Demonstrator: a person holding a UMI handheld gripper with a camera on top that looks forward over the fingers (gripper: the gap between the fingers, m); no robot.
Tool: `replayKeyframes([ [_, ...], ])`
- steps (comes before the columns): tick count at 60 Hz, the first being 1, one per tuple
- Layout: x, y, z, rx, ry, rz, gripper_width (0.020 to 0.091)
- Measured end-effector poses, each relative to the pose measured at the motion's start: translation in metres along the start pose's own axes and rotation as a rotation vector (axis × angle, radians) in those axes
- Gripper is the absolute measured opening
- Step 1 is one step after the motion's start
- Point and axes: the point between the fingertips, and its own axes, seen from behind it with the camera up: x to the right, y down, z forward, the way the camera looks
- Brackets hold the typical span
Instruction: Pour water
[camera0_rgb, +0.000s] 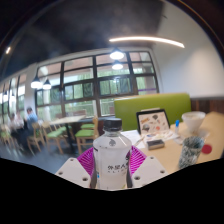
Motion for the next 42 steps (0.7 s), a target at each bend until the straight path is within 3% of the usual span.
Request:
replayKeyframes([
  [8, 0.031, -0.032, -0.001, 0.031, -0.063, 0.460, 0.0404],
  [14, 0.066, -0.067, -0.017, 0.097, -0.123, 0.871, 0.0405],
  [17, 0.083, -0.080, -0.022, 0.146, -0.092, 1.036, 0.0405],
  [22, 0.133, -0.073, -0.012, 0.216, -0.078, 1.273, 0.0409],
  [32, 0.154, -0.072, -0.018, 0.248, -0.106, 1.818, 0.0412],
  [42, 0.147, -0.076, -0.028, 0.252, -0.152, 2.035, 0.0409],
])
